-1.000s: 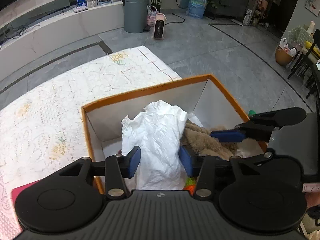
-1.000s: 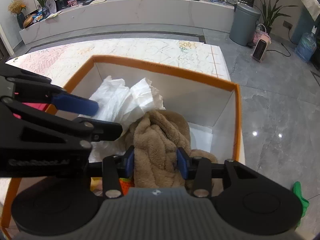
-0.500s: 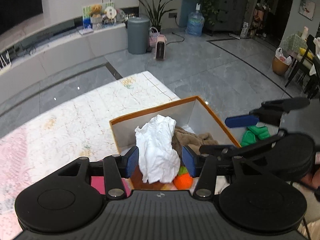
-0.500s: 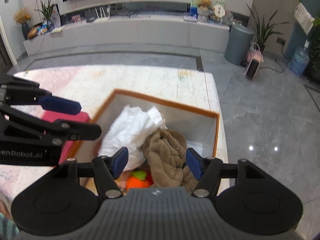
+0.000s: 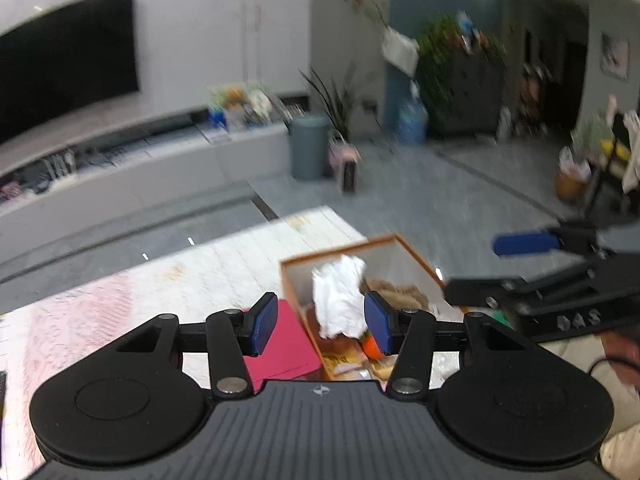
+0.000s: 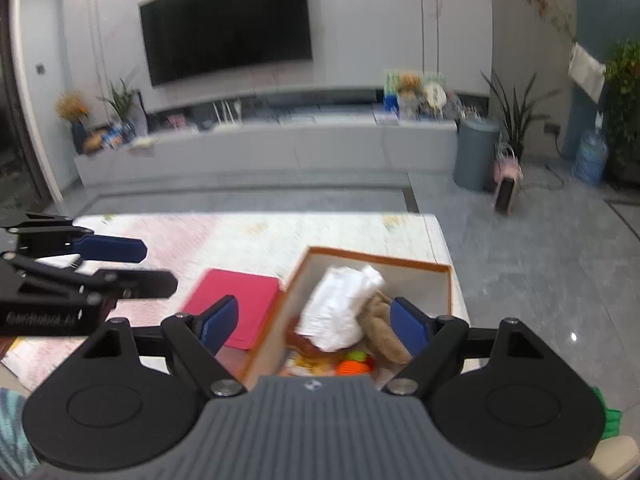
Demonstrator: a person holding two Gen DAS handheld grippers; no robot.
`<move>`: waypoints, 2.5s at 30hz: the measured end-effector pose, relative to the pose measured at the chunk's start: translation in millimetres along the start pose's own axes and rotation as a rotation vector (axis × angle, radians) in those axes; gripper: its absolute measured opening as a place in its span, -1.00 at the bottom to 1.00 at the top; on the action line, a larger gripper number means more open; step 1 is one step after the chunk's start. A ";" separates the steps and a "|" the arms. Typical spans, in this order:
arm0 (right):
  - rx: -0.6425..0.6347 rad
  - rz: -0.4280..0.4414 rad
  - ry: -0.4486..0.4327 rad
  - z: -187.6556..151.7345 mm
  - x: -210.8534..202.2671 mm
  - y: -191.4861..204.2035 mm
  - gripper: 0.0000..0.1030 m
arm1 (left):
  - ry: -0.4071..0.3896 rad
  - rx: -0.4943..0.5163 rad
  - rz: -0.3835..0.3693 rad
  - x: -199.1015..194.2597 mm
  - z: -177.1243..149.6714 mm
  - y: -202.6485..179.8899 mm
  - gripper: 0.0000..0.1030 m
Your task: Organize soft objects
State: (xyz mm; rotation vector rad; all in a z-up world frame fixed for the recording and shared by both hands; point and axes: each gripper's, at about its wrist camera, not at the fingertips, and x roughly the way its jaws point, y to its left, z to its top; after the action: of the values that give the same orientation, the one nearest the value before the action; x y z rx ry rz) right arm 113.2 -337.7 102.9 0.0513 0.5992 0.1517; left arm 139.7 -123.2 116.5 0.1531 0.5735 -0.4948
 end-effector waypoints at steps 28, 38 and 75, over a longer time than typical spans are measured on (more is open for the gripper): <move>0.077 -0.149 -0.014 -157.5 -31.1 121.3 0.72 | -0.069 -0.160 0.262 -67.5 -154.7 13.0 0.62; 0.080 -0.208 0.013 -180.5 -26.0 132.7 0.75 | -0.014 -0.171 0.259 -70.0 -183.9 18.2 0.62; 0.038 -0.205 0.013 -186.0 -25.9 146.7 0.76 | 0.017 -0.178 0.250 -72.5 -189.2 18.2 0.64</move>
State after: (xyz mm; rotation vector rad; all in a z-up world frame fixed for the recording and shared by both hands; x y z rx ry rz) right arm -31.7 -196.2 -22.7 0.0252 0.6162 -0.0585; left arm 4.7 -26.3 -0.8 0.0585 0.6027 -0.1987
